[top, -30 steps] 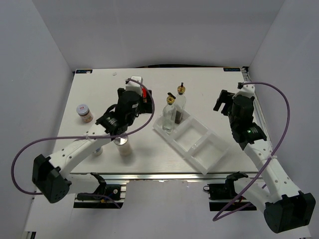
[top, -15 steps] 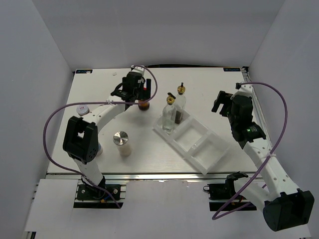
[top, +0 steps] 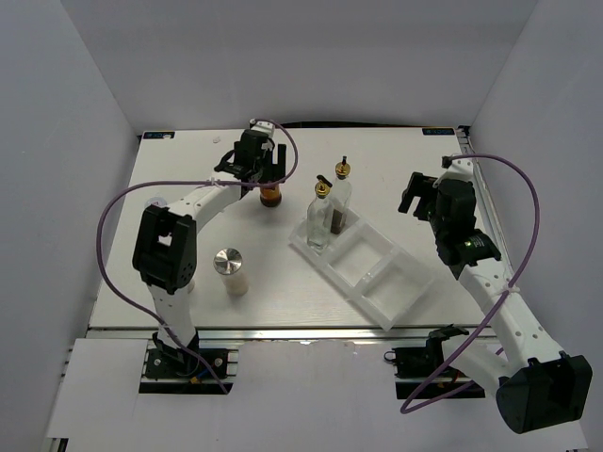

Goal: Organize the condiment bottles

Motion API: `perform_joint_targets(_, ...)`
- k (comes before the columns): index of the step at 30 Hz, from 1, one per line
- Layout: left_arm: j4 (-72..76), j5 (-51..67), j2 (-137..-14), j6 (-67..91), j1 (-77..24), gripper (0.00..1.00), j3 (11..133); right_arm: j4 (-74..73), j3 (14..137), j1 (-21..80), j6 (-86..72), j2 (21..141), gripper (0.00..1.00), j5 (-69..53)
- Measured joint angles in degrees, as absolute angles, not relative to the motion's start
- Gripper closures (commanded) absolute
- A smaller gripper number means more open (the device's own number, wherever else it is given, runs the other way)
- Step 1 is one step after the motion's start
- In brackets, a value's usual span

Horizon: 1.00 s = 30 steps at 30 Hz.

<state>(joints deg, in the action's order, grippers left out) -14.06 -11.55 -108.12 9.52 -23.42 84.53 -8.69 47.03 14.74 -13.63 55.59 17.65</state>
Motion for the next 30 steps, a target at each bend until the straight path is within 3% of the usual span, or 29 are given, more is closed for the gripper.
perform_joint_targets(4,-14.0,-10.9,-111.3,9.8,-22.7,0.03,86.2,-8.4,47.0,14.7,-13.5,55.5,0.1,17.5)
perform_joint_targets(6,-13.9,-10.2,-112.2,10.1,-22.6,0.14,86.4,-8.4,47.0,14.7,-13.4,55.4,0.11,17.5)
perform_joint_targets(7,-14.0,-9.6,-112.3,10.0,-22.5,0.29,86.4,-8.4,47.0,14.7,-13.4,55.3,0.1,17.4)
perform_joint_targets(9,-14.1,-9.2,-112.1,9.8,-22.6,0.49,86.4,-8.4,46.9,14.7,-13.3,55.0,0.11,17.4)
perform_joint_targets(10,-14.3,-9.3,-112.1,9.7,-22.6,0.66,86.4,-8.3,46.9,14.7,-13.3,54.8,0.11,17.4)
perform_joint_targets(12,-14.3,-9.2,-111.9,9.7,-22.5,0.79,86.2,-7.8,46.6,14.7,-13.3,54.4,0.11,17.3)
perform_joint_targets(13,-14.2,-9.1,-111.4,9.7,-22.5,0.95,85.6,-7.5,46.3,14.7,-13.3,54.2,0.1,17.2)
perform_joint_targets(14,-14.1,-9.1,-110.7,9.7,-22.5,1.0,84.8,-7.5,46.2,14.7,-13.2,54.0,0.11,17.1)
perform_joint_targets(20,-15.5,-8.8,-101.1,10.6,-22.4,1.0,76.1,-7.0,45.1,14.7,-13.0,52.8,0.11,16.1)
perform_joint_targets(30,-13.1,-2.5,-67.5,17.5,-23.4,1.0,55.4,-6.9,44.0,14.7,-13.0,50.8,0.11,14.8)
